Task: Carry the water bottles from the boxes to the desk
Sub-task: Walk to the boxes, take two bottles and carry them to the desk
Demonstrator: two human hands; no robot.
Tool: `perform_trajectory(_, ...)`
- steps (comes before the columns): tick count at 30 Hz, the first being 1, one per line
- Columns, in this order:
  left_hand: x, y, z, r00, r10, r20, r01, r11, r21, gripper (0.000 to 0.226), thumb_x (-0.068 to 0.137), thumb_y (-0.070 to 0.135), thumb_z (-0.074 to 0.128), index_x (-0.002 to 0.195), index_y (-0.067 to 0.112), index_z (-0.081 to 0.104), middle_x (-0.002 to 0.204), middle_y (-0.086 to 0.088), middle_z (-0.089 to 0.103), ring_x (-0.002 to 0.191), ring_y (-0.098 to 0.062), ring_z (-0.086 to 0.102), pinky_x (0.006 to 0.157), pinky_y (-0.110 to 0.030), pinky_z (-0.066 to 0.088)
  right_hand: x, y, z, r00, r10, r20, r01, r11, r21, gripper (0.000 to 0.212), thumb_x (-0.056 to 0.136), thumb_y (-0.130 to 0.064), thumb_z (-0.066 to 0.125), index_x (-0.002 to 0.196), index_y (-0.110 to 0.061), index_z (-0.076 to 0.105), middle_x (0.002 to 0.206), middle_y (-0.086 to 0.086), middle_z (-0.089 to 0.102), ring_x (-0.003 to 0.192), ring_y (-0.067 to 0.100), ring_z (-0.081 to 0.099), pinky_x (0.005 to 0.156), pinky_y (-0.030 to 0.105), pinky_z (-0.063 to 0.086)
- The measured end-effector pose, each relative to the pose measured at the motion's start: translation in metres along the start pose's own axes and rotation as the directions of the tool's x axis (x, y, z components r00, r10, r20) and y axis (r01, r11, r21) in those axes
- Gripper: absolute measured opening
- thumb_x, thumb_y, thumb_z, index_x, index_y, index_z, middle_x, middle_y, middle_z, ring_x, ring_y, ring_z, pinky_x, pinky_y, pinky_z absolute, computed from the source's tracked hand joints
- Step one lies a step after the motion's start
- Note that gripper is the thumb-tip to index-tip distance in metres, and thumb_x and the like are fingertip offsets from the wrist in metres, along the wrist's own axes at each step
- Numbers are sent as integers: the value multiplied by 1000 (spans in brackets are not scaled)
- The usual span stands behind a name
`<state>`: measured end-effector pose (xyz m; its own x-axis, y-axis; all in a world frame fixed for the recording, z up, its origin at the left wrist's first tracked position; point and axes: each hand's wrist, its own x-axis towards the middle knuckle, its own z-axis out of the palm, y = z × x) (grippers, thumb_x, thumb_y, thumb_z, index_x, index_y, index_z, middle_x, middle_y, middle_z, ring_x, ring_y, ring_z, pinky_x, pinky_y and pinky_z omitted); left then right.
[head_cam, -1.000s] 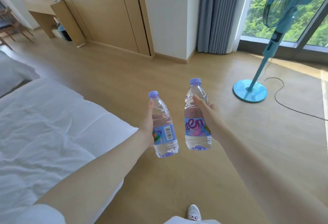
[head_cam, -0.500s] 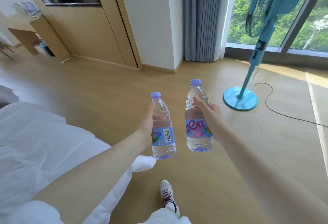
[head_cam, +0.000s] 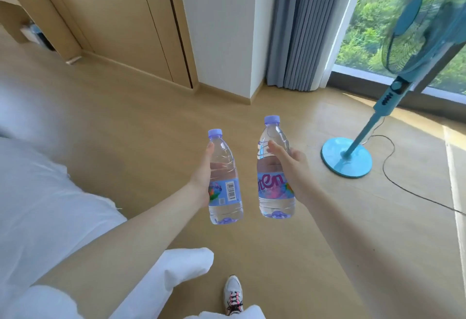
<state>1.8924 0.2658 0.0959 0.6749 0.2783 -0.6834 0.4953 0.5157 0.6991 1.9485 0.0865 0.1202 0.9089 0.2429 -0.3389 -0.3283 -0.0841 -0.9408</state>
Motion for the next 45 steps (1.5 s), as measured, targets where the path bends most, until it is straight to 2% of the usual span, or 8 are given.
perform_trajectory(6, 44, 60, -34, 996, 45, -76, -51, 996, -71, 63, 79, 73, 54, 93, 12, 64, 79, -5, 72, 68, -23, 68, 67, -32, 53, 73, -26, 60, 992, -24, 123, 29, 999, -39, 35, 92, -39, 60, 94, -5, 69, 68, -2, 73, 61, 10, 70, 53, 17, 51)
perform_trajectory(13, 85, 109, -57, 979, 149, -138, -157, 987, -45, 61, 82, 69, 54, 99, 11, 66, 84, -7, 73, 68, -23, 69, 68, -31, 54, 141, -47, 105, 969, -58, 239, 75, 995, -60, 43, 90, -47, 60, 106, -8, 66, 90, 5, 76, 84, 20, 74, 79, 34, 56)
perform_trajectory(18, 125, 135, -60, 974, 123, -192, -149, 980, -131, 64, 77, 73, 55, 97, 13, 66, 85, -6, 72, 75, -24, 68, 80, -36, 54, 199, -63, 122, 934, -85, 347, 112, 992, -58, 42, 92, -45, 58, 110, -8, 65, 90, 5, 76, 85, 20, 73, 80, 33, 56)
perform_trajectory(25, 190, 185, -42, 936, 54, -348, -142, 962, -232, 64, 76, 74, 56, 93, 13, 67, 84, -7, 72, 70, -26, 68, 71, -33, 55, 297, -100, 138, 844, -49, 534, 126, 986, -107, 37, 95, -44, 54, 110, -12, 65, 94, 6, 75, 87, 22, 73, 76, 32, 55)
perform_trajectory(30, 237, 236, -24, 904, 52, -424, -169, 955, -243, 73, 67, 80, 59, 91, 11, 67, 94, -10, 73, 77, -28, 68, 89, -41, 54, 372, -139, 149, 815, -51, 577, 125, 988, -88, 41, 94, -44, 56, 114, -9, 63, 95, 9, 75, 87, 24, 73, 82, 36, 56)
perform_trajectory(34, 267, 263, -14, 897, 56, -439, -192, 943, -271, 65, 78, 73, 55, 88, 10, 65, 71, -4, 71, 64, -22, 67, 72, -33, 55, 423, -158, 161, 803, -47, 594, 106, 992, -64, 37, 94, -44, 56, 105, -10, 67, 88, 7, 75, 81, 23, 73, 80, 38, 57)
perform_trajectory(37, 282, 276, -15, 895, 19, -445, -169, 939, -301, 69, 76, 75, 55, 96, 10, 65, 86, -9, 71, 71, -26, 67, 73, -34, 55, 452, -167, 172, 800, -45, 599, 96, 994, -53, 37, 94, -44, 55, 99, -10, 66, 82, 6, 75, 77, 21, 73, 78, 37, 57)
perform_trajectory(45, 315, 318, -66, 894, 28, -447, -194, 923, -331, 64, 75, 75, 56, 86, 13, 65, 80, -8, 69, 65, -25, 66, 67, -32, 54, 497, -171, 246, 778, -25, 628, 100, 991, -84, 41, 94, -46, 56, 103, -7, 66, 83, 7, 75, 80, 22, 73, 83, 40, 56)
